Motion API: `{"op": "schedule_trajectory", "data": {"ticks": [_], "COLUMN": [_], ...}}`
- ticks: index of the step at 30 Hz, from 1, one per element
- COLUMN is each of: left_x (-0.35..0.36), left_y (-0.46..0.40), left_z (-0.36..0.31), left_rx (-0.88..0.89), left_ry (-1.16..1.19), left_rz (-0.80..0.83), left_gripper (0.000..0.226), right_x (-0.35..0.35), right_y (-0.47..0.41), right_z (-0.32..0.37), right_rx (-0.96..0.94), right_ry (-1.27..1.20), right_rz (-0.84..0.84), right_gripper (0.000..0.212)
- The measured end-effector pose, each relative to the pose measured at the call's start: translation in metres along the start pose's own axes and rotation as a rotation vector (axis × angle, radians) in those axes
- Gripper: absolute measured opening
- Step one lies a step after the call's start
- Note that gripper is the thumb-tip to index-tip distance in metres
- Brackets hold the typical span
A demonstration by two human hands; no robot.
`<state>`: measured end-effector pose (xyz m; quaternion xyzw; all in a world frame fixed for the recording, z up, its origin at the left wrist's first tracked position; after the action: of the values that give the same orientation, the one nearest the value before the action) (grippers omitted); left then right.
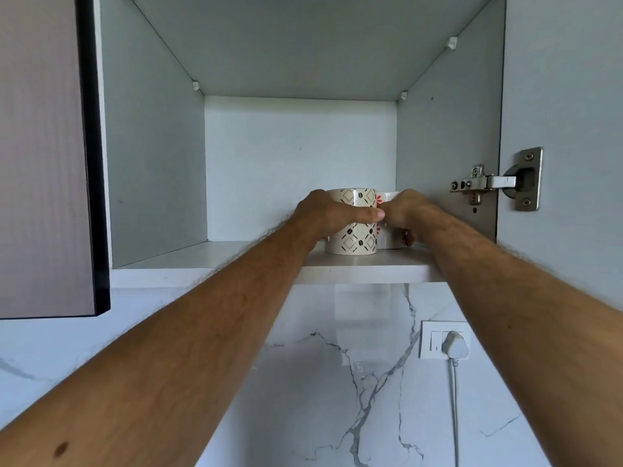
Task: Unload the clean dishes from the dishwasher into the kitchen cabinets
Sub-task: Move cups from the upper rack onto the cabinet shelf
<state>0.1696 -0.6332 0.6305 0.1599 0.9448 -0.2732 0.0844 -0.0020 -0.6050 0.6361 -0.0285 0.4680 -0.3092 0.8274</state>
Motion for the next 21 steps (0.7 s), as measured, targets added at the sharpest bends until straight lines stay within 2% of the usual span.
{"op": "schedule_trajectory", "data": {"ticks": [3,6,8,13,18,21], "left_x": [-0.001,-0.008,-0.012,-0.013,-0.012,-0.008], "left_y": [0.005,0.013,0.019,0.029,0.031,0.032], "left_z": [-0.002,0.0,-0.001,-0.009,-0.01,-0.014], "left_rx": [0.018,-0.027,-0.032,-0.001,0.027,0.093], "left_ry": [-0.041,-0.05,-0.088,-0.2,-0.229,-0.247], "left_rz": [-0.035,-0.114,-0.168,-0.204,-0.185,-0.149], "left_gripper": [0.081,0.111,0.124,0.119,0.113,0.1], "right_x": [0.001,0.001,-0.002,-0.017,-0.024,-0.036], "right_y": [0.001,0.008,0.009,0.017,0.024,0.019], "right_z": [0.0,-0.001,0.0,0.0,0.005,0.014], "right_rx": [-0.002,0.021,0.002,-0.077,-0.13,-0.154], "right_ry": [-0.041,-0.103,-0.141,-0.139,-0.079,0.023], "right_rz": [0.01,0.009,-0.028,-0.143,-0.15,-0.255], "right_gripper": [0.042,0.071,0.079,0.08,0.065,0.037]}}
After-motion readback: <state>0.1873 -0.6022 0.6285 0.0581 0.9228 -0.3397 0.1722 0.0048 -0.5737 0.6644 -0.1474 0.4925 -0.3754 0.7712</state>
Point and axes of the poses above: each hand's wrist, its own y-axis away from the middle knuckle, its own x-axis out of the palm, z = x × y, the point moved 8 cm from there along -y, towards the middle knuckle, and after that the axes turned 13 degrees about y, right-handed, at the moved point
